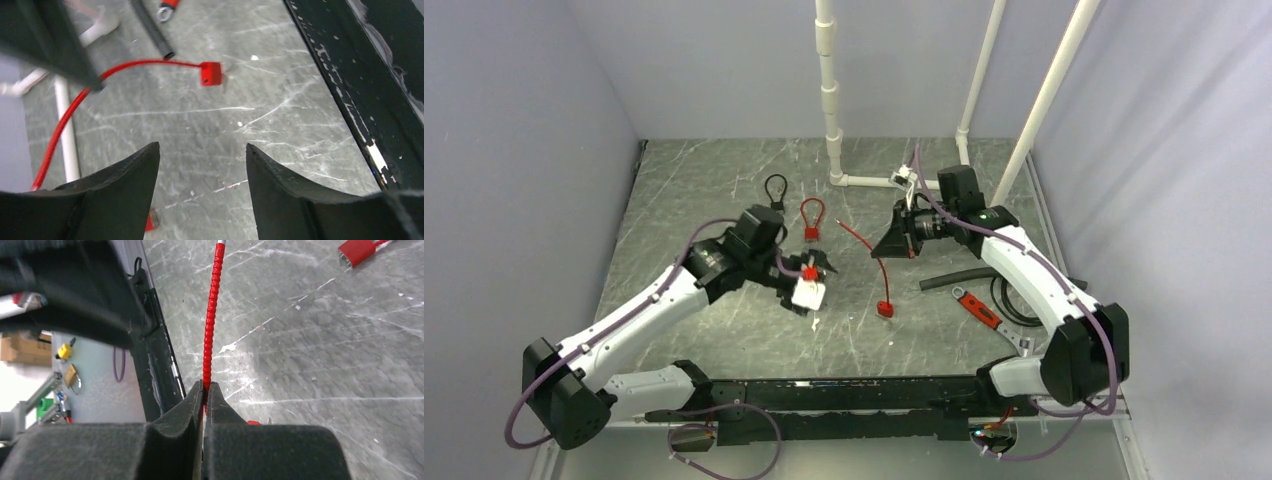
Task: Lock with the key
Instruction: Pick up the lock from the center of the board.
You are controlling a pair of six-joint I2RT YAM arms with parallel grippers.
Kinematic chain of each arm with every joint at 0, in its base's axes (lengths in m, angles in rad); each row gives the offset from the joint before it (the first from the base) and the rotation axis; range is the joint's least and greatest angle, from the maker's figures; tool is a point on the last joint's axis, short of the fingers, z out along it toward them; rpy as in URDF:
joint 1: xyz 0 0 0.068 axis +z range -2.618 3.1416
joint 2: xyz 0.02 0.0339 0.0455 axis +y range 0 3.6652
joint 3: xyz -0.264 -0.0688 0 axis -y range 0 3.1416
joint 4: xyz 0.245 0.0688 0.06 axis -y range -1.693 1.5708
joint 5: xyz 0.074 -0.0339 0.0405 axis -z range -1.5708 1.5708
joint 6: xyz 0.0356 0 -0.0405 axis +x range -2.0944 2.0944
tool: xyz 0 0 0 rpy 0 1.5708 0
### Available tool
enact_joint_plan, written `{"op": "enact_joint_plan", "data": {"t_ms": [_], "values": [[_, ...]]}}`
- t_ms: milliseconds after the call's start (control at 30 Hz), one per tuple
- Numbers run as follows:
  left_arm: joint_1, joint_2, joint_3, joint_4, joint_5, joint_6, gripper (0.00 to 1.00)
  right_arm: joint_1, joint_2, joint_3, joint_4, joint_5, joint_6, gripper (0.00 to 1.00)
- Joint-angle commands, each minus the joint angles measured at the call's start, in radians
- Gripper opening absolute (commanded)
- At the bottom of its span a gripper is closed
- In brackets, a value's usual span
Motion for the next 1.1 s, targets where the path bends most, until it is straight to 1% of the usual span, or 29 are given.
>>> {"op": "enact_joint_plan", "data": {"t_ms": [0, 67, 167, 300, 467, 567, 667, 767, 833, 967, 1067], "values": [[-0.118, -0.01, -0.092, 0.058, -0.084, 0.253, 0.66, 0.021, 0.062, -0.003, 0.218, -0.025, 0.206, 0.0], [-0.161, 0.014, -0.118, 0.113, -0.105, 0.299, 0.61, 0.023, 0.088, 0.003, 0.241, -0.023, 0.235, 0.0], [-0.171, 0.066, -0.121, 0.177, -0.099, 0.356, 0.58, 0.03, 0.122, 0.034, 0.238, -0.021, 0.247, 0.0], [-0.182, 0.149, -0.105, 0.23, -0.137, 0.459, 0.6, 0.056, 0.155, 0.053, 0.254, -0.003, 0.269, 0.0], [-0.222, 0.247, -0.063, 0.22, -0.223, 0.602, 0.62, 0.084, 0.199, 0.068, 0.269, 0.01, 0.305, 0.0], [-0.224, 0.271, -0.066, 0.256, -0.26, 0.641, 0.59, 0.087, 0.224, 0.086, 0.262, 0.008, 0.309, 0.0], [-0.228, 0.27, -0.094, 0.322, -0.262, 0.682, 0.57, 0.089, 0.239, 0.09, 0.269, 0.007, 0.32, 0.0], [-0.232, 0.287, -0.099, 0.324, -0.274, 0.741, 0.57, 0.09, 0.255, 0.095, 0.272, -0.003, 0.329, 0.0], [-0.236, 0.311, -0.112, 0.35, -0.31, 0.789, 0.56, 0.093, 0.266, 0.103, 0.276, -0.009, 0.335, 0.0], [-0.242, 0.354, -0.202, 0.531, -0.389, 0.92, 0.5, 0.102, 0.276, 0.114, 0.274, -0.011, 0.338, 0.0], [-0.253, 0.374, -0.204, 0.569, -0.409, 0.95, 0.42, 0.105, 0.28, 0.119, 0.271, -0.014, 0.335, 0.0]]}}
